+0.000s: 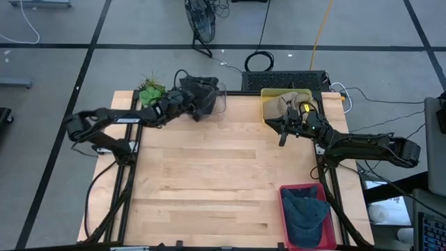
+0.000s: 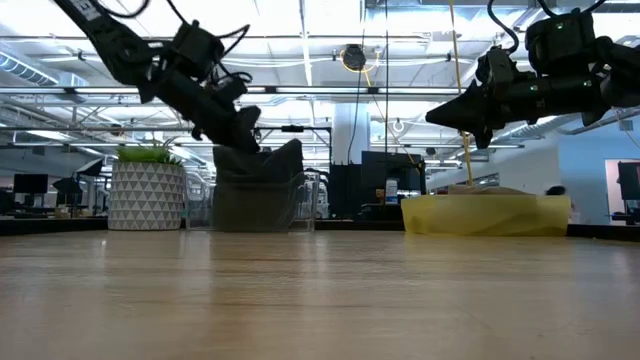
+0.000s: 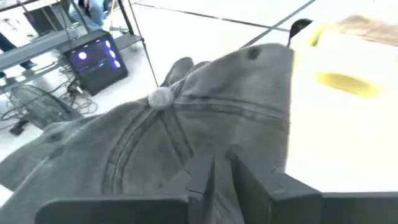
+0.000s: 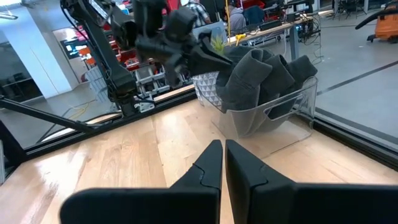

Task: Pick & Place hat
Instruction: Return to Home Position

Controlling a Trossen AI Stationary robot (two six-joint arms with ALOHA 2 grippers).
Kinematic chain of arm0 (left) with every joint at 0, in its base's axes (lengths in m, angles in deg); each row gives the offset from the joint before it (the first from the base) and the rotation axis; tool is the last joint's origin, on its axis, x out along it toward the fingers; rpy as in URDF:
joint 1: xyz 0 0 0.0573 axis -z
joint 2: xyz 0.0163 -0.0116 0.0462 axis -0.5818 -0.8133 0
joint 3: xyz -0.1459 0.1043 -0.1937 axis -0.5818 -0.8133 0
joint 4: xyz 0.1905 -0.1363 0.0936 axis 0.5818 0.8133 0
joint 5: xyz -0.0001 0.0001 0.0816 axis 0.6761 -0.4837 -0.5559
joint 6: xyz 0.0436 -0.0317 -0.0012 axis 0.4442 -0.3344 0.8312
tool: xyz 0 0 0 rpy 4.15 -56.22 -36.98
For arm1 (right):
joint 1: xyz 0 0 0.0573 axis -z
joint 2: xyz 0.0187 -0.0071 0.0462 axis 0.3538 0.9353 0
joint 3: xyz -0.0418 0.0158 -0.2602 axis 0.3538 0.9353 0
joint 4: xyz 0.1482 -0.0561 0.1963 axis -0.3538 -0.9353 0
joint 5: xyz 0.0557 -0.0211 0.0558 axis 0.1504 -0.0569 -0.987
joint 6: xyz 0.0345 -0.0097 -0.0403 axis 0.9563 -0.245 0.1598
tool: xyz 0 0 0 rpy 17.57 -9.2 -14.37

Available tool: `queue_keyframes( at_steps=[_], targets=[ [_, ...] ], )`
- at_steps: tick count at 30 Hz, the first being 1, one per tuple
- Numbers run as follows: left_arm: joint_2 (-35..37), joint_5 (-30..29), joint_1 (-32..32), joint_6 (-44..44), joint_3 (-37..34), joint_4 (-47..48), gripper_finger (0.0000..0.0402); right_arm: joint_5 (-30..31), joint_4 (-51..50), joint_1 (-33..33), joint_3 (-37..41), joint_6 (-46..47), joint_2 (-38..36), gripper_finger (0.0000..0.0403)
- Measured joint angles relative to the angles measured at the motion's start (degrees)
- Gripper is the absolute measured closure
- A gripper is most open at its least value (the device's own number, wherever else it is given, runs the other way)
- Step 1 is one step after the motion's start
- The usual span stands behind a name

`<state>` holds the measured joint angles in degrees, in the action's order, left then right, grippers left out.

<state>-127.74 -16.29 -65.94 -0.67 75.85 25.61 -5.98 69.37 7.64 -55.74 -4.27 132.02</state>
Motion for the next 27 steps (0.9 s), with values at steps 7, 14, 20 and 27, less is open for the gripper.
queue_keyframes(
  at_steps=[7, 14, 20, 27],
  targets=[
    [9.34, 3.38, 3.76, 0.2, 0.0, 5.05, 0.0339, 0.02, 0.64, -1.39, 0.0, -0.11, 0.0, 0.0403],
    [18.11, 23.44, 9.5, -0.18, 0.02, 4.69, 0.0339, -0.18, 2.68, -4.95, -0.04, -0.65, 0.0, 0.0403],
    [19.42, 31.94, 15.17, -5.81, 0.04, 3.55, 0.0339, 0.14, 4.88, -10.96, -0.07, -2.81, 0.0, 0.0403],
    [19.08, 23.05, 23.99, -9.25, 0.04, 3.46, 0.0339, 0.51, 6.23, -15.11, -1.77, -6.68, 0.0, 0.0403]
  ],
)
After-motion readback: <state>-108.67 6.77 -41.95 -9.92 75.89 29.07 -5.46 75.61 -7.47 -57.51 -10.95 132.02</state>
